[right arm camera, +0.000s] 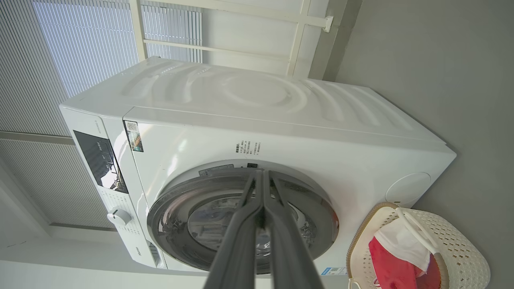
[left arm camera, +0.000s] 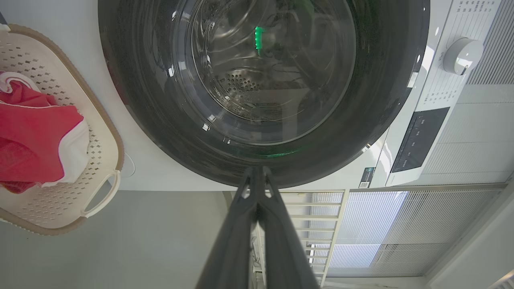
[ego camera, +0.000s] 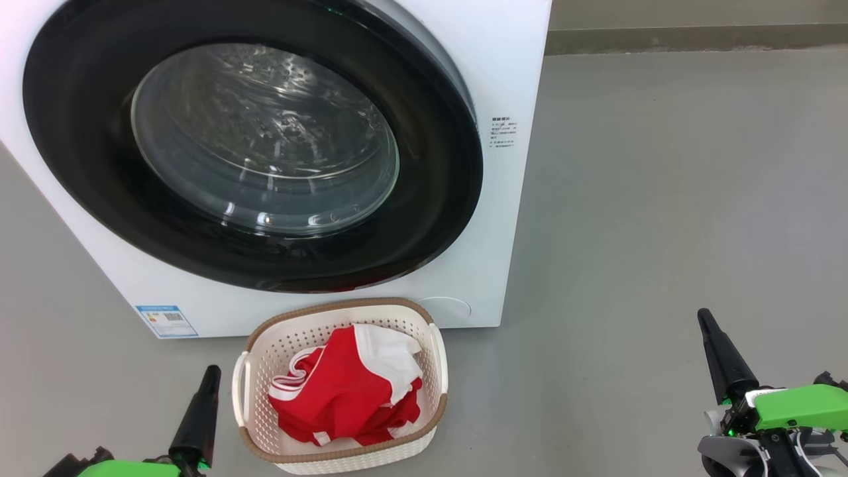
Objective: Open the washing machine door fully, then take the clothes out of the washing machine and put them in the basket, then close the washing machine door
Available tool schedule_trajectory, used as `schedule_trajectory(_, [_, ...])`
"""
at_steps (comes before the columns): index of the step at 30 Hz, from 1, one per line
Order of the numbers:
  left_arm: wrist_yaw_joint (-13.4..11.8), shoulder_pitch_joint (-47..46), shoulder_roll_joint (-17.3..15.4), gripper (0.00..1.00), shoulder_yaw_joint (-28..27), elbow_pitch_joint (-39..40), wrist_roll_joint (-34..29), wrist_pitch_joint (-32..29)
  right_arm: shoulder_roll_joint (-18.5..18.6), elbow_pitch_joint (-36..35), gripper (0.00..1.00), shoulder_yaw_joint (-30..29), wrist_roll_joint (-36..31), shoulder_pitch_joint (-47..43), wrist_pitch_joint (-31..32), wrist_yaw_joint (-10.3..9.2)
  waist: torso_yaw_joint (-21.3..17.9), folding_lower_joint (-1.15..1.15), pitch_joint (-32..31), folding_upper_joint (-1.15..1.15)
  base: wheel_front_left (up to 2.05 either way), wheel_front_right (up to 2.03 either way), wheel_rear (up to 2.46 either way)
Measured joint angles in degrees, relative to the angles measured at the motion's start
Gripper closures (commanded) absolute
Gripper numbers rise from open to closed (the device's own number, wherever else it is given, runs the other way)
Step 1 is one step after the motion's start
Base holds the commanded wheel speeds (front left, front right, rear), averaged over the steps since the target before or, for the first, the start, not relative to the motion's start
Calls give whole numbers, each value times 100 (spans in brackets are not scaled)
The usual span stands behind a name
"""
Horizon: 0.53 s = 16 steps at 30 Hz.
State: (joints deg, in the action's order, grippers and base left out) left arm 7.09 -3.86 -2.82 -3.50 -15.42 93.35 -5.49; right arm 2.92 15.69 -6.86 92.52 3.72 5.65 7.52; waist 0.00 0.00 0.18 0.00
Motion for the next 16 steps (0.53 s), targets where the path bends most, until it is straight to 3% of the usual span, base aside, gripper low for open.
schedule_trajectory(16, [0,0,2,100,-14,0,-7,-5,-3,0,100,-8,-1,0,16,0,0,0,0,0,0,0,0])
